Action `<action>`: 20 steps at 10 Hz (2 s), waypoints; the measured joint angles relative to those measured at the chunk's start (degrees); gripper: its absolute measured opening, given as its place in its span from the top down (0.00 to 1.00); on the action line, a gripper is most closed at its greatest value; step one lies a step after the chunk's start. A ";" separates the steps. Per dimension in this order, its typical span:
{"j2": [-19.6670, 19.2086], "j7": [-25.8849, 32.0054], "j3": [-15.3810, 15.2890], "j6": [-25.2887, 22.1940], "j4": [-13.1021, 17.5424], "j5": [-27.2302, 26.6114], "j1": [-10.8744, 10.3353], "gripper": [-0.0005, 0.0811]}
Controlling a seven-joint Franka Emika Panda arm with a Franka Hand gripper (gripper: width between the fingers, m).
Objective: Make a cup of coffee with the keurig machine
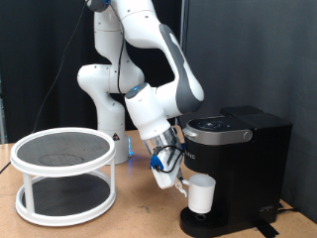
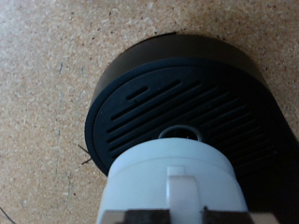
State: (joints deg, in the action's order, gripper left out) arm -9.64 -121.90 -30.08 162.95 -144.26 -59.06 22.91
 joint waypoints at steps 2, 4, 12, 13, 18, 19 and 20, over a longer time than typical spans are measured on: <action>-1.41 0.02 0.00 1.11 0.24 0.01 0.00 0.99; -2.83 0.33 -0.20 2.33 0.87 -0.31 0.02 0.99; -2.73 4.67 -0.74 0.97 1.04 -4.63 0.31 0.42; -1.93 7.84 -0.75 0.52 0.73 -7.11 0.88 0.26; 7.29 14.19 1.52 -12.99 -4.29 -8.07 6.26 0.09; 9.15 16.44 2.44 -15.54 -5.01 -10.38 7.23 0.09; 11.18 19.04 3.00 -17.40 -5.89 -13.03 7.90 0.09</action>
State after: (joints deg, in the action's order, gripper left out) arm 1.54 -102.87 -27.08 145.54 -150.14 -72.09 30.81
